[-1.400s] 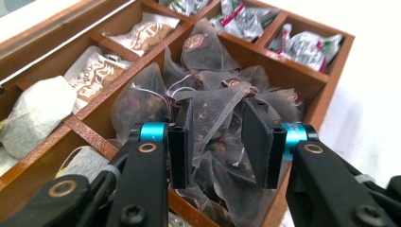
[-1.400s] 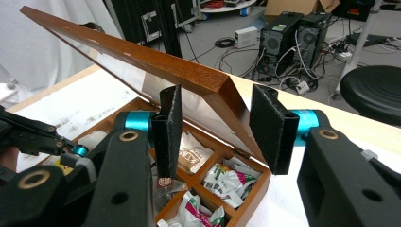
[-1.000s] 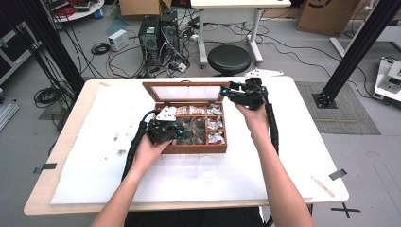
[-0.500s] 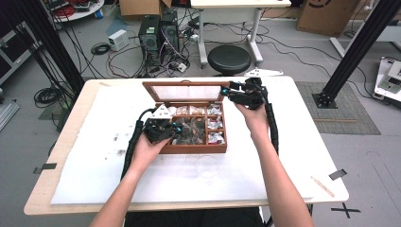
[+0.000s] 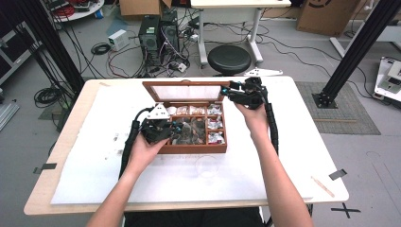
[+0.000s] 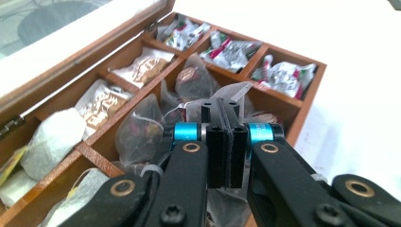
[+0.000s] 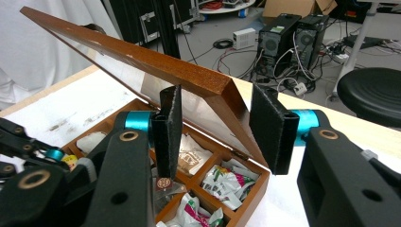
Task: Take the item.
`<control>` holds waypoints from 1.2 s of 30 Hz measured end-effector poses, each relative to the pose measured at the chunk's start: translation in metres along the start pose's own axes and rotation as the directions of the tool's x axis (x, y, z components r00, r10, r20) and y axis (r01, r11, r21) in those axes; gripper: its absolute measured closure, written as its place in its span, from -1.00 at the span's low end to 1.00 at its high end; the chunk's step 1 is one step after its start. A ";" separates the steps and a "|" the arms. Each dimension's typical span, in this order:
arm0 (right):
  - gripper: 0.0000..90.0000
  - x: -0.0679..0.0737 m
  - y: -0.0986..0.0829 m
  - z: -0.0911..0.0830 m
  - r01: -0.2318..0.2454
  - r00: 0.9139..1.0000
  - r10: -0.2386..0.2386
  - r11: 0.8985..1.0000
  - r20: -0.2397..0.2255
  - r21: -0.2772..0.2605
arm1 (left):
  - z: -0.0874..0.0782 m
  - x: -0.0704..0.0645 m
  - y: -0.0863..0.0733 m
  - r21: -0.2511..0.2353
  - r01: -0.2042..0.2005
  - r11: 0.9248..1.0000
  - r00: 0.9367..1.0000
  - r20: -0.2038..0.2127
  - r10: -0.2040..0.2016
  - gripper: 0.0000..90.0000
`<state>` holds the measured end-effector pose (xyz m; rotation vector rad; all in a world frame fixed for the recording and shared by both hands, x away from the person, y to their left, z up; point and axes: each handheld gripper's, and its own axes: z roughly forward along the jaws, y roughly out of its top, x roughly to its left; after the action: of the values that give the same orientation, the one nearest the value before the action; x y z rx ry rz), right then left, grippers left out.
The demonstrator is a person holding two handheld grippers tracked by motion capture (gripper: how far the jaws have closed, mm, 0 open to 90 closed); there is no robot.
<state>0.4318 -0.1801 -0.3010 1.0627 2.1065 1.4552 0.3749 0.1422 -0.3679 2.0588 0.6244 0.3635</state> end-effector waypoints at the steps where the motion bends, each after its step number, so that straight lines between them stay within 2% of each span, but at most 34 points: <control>1: 0.24 0.000 0.000 0.000 -0.001 1.000 0.001 1.000 -0.001 0.000 | -0.002 -0.001 0.002 -0.006 -0.005 1.000 1.000 0.004 0.005 0.99; 9: 0.24 0.000 0.000 0.000 -0.002 1.000 0.002 1.000 0.001 0.001 | -0.017 -0.016 0.015 -0.048 -0.030 0.998 0.999 0.042 0.032 0.99; 16: 0.24 0.001 0.000 0.000 0.000 1.000 0.000 1.000 0.002 -0.001 | -0.025 -0.030 0.019 -0.075 -0.043 0.996 0.995 0.089 0.050 0.99; 20: 0.24 0.001 0.000 0.000 -0.001 1.000 0.001 1.000 0.002 -0.002 | -0.031 -0.038 0.021 -0.097 -0.046 0.994 0.990 0.127 0.059 0.99; 26: 0.24 0.001 0.000 0.000 0.001 1.000 -0.001 1.000 0.004 -0.001 | -0.035 -0.055 0.027 -0.121 -0.064 0.991 0.979 0.183 0.086 0.99; 33: 0.24 0.001 0.000 0.000 -0.003 1.000 0.003 1.000 0.003 -0.002 | -0.035 -0.077 0.030 -0.129 -0.104 0.986 0.960 0.248 0.133 0.99; 36: 0.24 0.001 0.000 0.000 -0.003 1.000 0.003 1.000 0.003 -0.002 | -0.034 -0.083 0.030 -0.127 -0.112 0.986 0.954 0.264 0.142 0.99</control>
<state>0.4312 -0.1791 -0.3009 1.0675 2.1017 1.4561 0.2982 0.1057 -0.3254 2.0008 0.2989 0.1779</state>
